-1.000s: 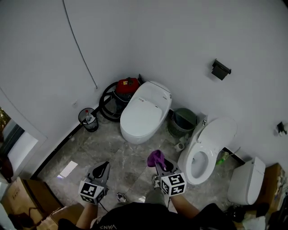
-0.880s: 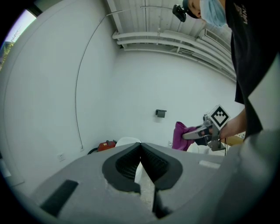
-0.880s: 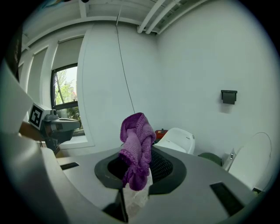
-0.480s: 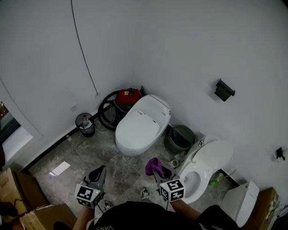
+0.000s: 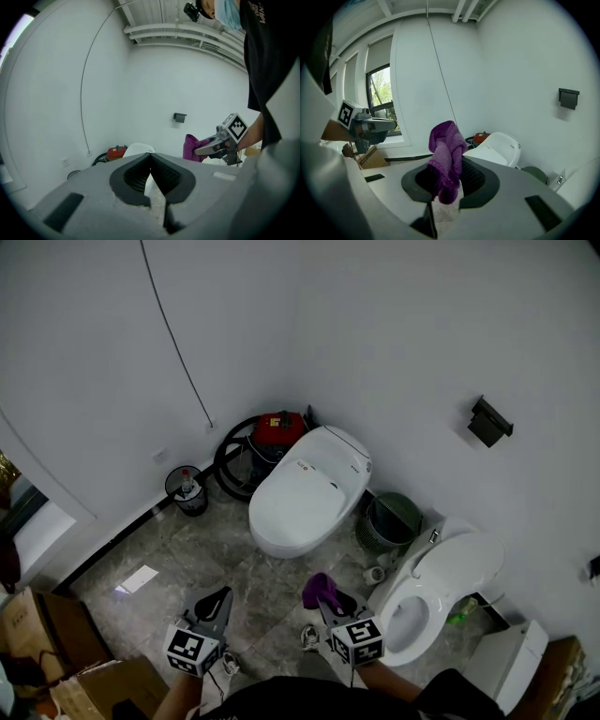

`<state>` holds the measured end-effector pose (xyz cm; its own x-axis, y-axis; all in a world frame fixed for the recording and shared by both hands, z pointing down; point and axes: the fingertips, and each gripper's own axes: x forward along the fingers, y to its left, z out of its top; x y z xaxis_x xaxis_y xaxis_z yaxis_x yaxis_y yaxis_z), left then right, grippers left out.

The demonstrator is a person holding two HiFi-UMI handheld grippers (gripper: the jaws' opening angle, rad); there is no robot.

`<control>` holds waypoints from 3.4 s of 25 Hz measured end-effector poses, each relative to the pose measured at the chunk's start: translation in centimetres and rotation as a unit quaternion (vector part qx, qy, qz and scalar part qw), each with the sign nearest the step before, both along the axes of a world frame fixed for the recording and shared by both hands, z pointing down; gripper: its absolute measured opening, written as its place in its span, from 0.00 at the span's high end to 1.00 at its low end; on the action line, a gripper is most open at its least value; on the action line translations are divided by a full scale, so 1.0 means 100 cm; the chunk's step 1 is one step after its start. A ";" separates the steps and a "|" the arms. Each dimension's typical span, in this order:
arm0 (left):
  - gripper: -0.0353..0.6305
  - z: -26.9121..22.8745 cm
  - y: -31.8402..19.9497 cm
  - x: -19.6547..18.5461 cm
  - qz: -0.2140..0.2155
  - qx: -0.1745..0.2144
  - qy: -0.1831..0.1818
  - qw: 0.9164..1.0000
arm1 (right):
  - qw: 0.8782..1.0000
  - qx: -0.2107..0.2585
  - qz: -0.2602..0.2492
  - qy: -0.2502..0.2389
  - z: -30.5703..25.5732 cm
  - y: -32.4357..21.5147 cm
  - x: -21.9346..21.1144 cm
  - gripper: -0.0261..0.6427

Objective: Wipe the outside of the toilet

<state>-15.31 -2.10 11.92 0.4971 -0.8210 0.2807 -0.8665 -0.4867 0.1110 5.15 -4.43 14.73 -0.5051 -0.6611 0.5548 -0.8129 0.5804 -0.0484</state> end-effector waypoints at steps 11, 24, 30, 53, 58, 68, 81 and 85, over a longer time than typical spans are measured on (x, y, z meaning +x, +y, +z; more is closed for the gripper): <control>0.94 0.135 -0.047 0.012 0.015 -0.022 -0.001 1.000 | 1.000 -0.027 -0.001 -0.012 0.145 -0.037 -0.004 0.83; 0.94 0.345 -0.095 0.025 0.020 -0.032 0.016 0.999 | 0.999 0.037 0.015 -0.007 0.340 -0.101 -0.030 0.83; 0.94 0.421 -0.118 0.032 0.056 -0.003 0.011 0.998 | 0.998 0.056 -0.005 0.005 0.416 -0.120 -0.031 0.83; 0.94 0.599 -0.179 0.066 0.142 0.100 -0.017 0.985 | 0.979 0.167 -0.103 -0.060 0.549 -0.185 -0.044 0.83; 0.94 0.596 -0.181 0.063 0.114 0.086 -0.012 0.990 | 0.979 0.166 -0.108 -0.055 0.547 -0.198 -0.022 0.83; 0.94 0.611 -0.200 0.107 0.144 0.092 -0.031 0.985 | 0.985 0.161 -0.046 -0.052 0.556 -0.254 0.093 0.82; 0.94 0.646 -0.195 0.135 0.161 0.051 -0.051 0.984 | 0.977 0.207 0.043 0.022 0.566 -0.357 0.206 0.82; 0.94 0.646 -0.195 0.138 0.163 0.048 -0.052 0.984 | 0.969 0.214 0.115 0.042 0.570 -0.399 0.248 0.83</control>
<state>-1.49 -21.58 76.56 0.7119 -0.6474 0.2723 -0.6661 -0.7452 -0.0304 29.97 -44.35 71.70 -0.2831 -0.9290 0.2383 -0.9135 0.3369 0.2280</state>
